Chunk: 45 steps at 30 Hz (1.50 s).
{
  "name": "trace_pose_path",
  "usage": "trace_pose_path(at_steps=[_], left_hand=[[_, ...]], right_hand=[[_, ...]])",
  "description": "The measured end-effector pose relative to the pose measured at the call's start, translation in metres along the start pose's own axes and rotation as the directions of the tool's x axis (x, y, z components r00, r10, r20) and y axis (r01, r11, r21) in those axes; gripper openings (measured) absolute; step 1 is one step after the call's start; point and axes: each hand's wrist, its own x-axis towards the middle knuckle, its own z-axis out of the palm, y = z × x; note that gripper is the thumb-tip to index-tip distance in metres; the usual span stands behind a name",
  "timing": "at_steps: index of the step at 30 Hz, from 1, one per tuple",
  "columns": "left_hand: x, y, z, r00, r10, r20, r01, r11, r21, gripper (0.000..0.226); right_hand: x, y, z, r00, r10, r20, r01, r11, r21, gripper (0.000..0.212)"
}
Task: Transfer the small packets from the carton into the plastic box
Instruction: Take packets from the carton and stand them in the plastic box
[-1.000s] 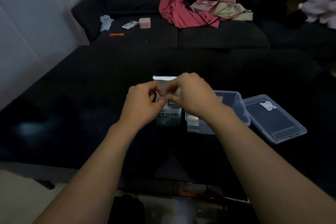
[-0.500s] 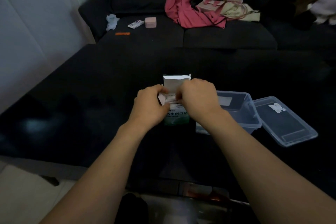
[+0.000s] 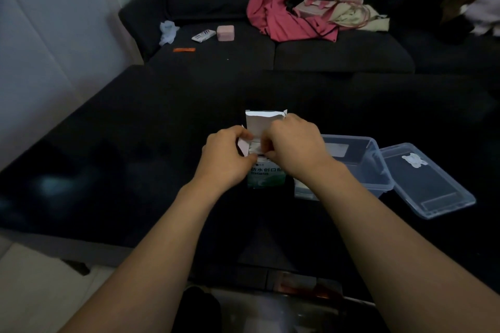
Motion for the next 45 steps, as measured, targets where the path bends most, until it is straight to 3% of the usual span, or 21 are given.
trace_pose_path(at_steps=[8, 17, 24, 28, 35, 45], left_hand=[[0.0, 0.0, 0.002, 1.0, 0.0, -0.012, 0.0, 1.0, 0.007, 0.037], [0.0, 0.001, 0.002, 1.0, -0.009, -0.015, 0.009, 1.0, -0.024, 0.037], [0.005, 0.001, 0.005, 0.997, 0.06, -0.043, -0.058, 0.998, 0.037, 0.031], [0.008, 0.003, 0.011, 0.996, 0.076, -0.04, -0.074, 0.996, 0.038, 0.033], [0.008, 0.006, 0.014, 0.993, 0.103, -0.058, -0.099, 0.993, 0.069, 0.013], [0.011, 0.003, 0.016, 0.989, 0.107, -0.1, -0.101, 0.992, 0.07, 0.017]], right_hand=[[-0.003, 0.002, 0.004, 0.995, 0.08, -0.059, -0.073, 0.99, 0.119, 0.014], [-0.002, 0.003, 0.004, 0.995, 0.099, -0.027, -0.096, 0.99, 0.099, 0.014], [0.0, 0.019, -0.011, 0.997, 0.078, 0.026, -0.082, 0.952, 0.296, 0.004], [-0.001, 0.023, -0.01, 0.997, 0.07, 0.012, -0.068, 0.895, 0.441, 0.011], [-0.002, 0.029, -0.006, 0.999, 0.053, -0.011, -0.04, 0.862, 0.506, 0.009], [-0.005, 0.035, -0.014, 0.985, 0.023, 0.168, -0.097, 0.889, 0.448, 0.055]])
